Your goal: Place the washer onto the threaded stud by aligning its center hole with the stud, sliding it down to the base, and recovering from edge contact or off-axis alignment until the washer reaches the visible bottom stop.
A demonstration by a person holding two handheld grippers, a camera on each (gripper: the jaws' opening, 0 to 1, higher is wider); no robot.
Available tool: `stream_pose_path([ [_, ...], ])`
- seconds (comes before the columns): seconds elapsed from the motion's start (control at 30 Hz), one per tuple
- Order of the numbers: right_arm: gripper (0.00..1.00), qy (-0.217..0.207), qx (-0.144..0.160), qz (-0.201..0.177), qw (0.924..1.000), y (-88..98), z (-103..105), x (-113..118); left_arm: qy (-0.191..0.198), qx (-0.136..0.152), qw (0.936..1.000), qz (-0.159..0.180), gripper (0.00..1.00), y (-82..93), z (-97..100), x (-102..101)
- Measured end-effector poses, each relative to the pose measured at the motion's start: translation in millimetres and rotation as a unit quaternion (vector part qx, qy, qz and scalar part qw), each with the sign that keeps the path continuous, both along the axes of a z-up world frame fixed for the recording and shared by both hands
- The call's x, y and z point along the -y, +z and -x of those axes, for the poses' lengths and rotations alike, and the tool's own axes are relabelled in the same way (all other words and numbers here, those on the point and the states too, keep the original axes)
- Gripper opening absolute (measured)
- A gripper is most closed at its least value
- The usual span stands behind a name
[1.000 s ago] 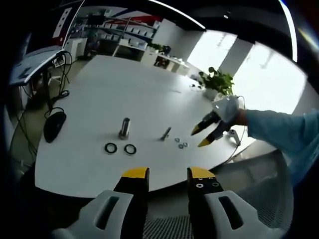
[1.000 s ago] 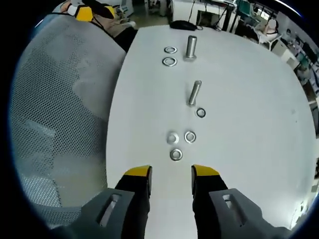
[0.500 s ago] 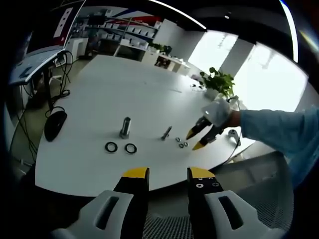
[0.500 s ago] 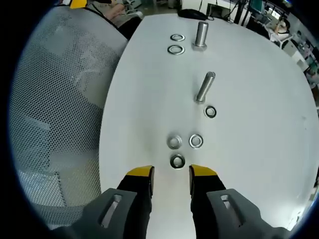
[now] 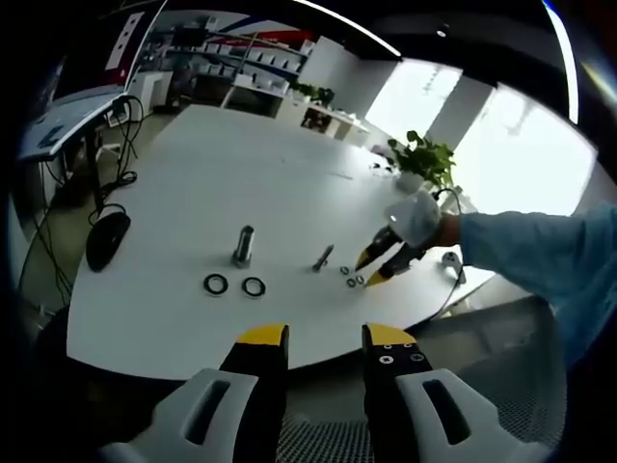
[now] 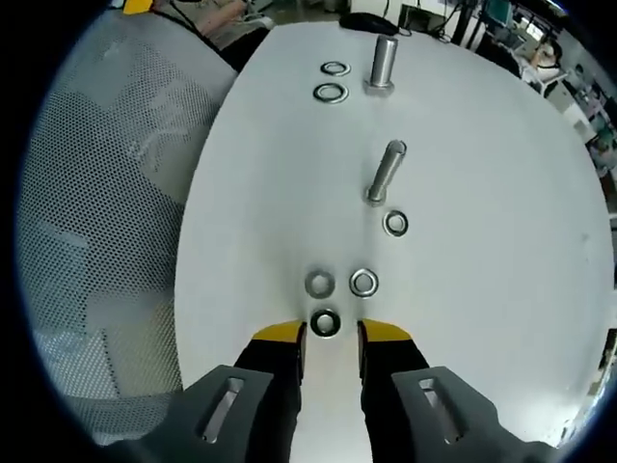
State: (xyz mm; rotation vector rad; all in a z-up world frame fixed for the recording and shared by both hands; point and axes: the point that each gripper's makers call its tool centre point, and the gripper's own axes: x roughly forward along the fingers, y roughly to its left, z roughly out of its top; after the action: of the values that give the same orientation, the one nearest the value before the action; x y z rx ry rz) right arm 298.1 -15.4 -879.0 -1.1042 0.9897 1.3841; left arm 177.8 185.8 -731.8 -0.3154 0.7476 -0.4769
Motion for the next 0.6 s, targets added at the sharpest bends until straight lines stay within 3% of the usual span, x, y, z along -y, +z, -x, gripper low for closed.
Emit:
stream_pose_path([
  [0.23,0.22,0.016,-0.001,0.003,0.9999,0.2,0.2,-0.2,0.004,0.003,1.0,0.001,0.27,1.0,-0.7,-1.2],
  [0.6,0.15,0.006,0.0,-0.002,1.0,-0.3,-2.5,-0.8,0.005,0.001,1.0,-0.001,0.27,0.2,-1.0,-1.5],
])
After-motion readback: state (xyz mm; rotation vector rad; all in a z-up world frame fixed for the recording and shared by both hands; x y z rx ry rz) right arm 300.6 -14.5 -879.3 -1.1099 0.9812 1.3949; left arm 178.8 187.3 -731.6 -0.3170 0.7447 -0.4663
